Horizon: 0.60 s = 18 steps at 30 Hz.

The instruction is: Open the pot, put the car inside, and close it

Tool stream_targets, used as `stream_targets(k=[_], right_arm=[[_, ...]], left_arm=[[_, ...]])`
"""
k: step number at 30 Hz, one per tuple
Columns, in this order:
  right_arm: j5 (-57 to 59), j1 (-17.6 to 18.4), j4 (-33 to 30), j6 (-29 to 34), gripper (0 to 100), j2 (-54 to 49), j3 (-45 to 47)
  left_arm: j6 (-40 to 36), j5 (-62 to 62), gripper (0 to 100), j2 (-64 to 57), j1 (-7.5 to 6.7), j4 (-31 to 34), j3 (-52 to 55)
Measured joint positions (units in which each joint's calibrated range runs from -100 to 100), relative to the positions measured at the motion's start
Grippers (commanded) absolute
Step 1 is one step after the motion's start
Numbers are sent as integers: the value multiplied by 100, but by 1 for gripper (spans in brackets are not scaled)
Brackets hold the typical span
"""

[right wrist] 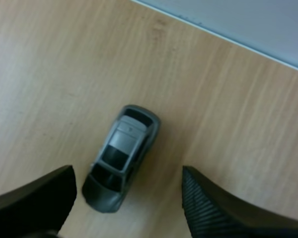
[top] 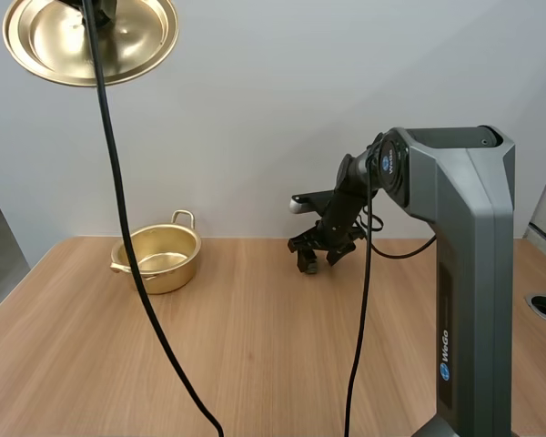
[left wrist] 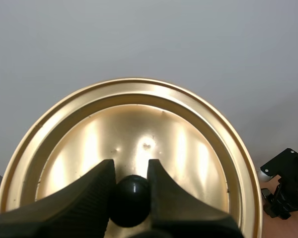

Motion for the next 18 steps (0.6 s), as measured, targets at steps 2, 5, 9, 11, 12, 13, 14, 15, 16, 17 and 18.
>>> stream_targets(k=[2,5,9,11,12,13,14,15,16,17,18], right_arm=[[-15,46,0,-37,100,14,0],[-36,122,138,-124,100,14,0],[-36,204,205,-133,28,30,0],[-36,211,205,-61,0,63,0],[-36,211,194,52,0,69,0],[-36,211,179,156,0,82,0],[-36,204,179,220,0,100,-13],[-36,204,179,277,0,100,-13],[-36,204,179,310,0,100,-13],[-36,204,179,311,0,100,-13],[-36,204,179,294,0,107,-13]], left_arm=[[0,0,0,0,0,0,0],[0,0,0,0,0,0,0],[30,0,0,0,0,11,0],[51,0,0,0,0,40,0],[51,0,0,0,0,41,0],[65,0,0,0,0,54,0],[65,0,0,0,0,81,0],[90,0,0,0,0,82,0],[90,0,0,0,0,82,0],[90,0,0,0,0,82,0],[107,0,0,0,0,82,0]])
